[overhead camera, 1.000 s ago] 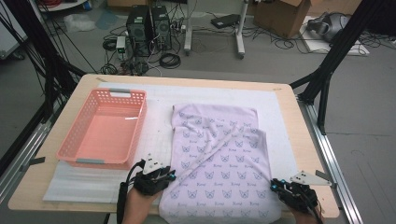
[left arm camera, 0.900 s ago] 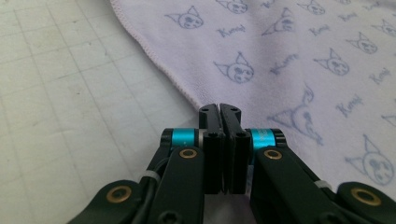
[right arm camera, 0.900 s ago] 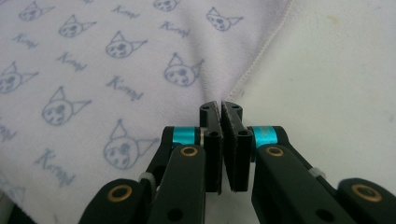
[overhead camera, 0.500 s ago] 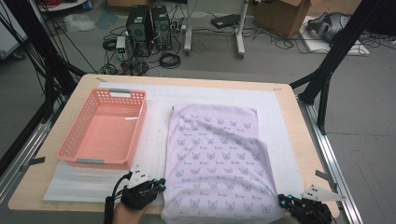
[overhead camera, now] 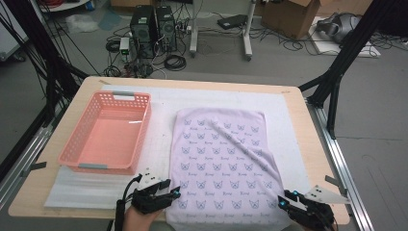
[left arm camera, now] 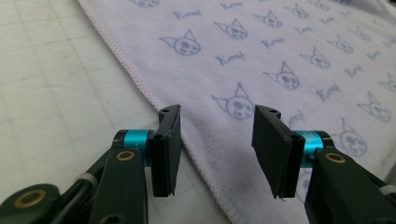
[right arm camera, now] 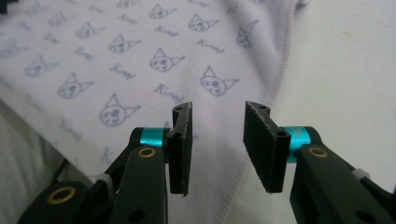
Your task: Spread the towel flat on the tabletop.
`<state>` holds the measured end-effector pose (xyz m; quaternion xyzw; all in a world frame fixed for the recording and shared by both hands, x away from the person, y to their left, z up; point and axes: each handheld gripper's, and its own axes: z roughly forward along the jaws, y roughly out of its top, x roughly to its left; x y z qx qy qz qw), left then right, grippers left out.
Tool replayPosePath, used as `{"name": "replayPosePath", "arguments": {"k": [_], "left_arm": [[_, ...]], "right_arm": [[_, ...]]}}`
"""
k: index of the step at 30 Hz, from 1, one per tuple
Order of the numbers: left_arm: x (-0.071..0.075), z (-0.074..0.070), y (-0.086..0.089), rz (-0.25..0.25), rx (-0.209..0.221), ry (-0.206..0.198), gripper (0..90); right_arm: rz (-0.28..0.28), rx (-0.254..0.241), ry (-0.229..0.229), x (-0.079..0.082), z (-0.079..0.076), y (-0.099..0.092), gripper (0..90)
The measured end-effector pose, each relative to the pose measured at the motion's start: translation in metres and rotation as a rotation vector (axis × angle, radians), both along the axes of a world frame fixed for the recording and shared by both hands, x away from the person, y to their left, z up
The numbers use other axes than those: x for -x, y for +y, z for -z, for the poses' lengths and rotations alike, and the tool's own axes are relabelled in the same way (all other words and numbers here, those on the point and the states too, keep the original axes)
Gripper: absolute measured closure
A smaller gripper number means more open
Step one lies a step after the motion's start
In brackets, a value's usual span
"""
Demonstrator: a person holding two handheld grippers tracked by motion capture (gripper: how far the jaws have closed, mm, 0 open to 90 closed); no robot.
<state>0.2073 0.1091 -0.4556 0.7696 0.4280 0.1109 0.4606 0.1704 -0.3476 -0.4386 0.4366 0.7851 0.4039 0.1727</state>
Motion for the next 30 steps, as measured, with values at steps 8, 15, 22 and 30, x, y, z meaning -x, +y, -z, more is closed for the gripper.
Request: {"name": "replayPosePath", "arguments": {"k": [8, 15, 22, 30], "left_arm": [[0.005, -0.001, -0.002, -0.029, -0.057, -0.019, 85.5], [0.017, -0.003, 0.016, -0.003, -0.028, 0.028, 85.0], [0.016, -0.004, 0.022, -0.038, 0.012, -0.009, 57.6], [0.009, -0.005, 0.018, -0.046, 0.048, -0.048, 50.2]], "right_arm": [[-0.032, 0.087, 0.017, -0.004, 0.009, 0.019, 87.5], [-0.139, 0.065, 0.09, 0.014, 0.003, 0.013, 88.6], [-0.093, -0.004, 0.062, 0.014, -0.003, 0.009, 68.3], [0.148, 0.059, 0.053, -0.024, 0.009, 0.005, 68.2]]}}
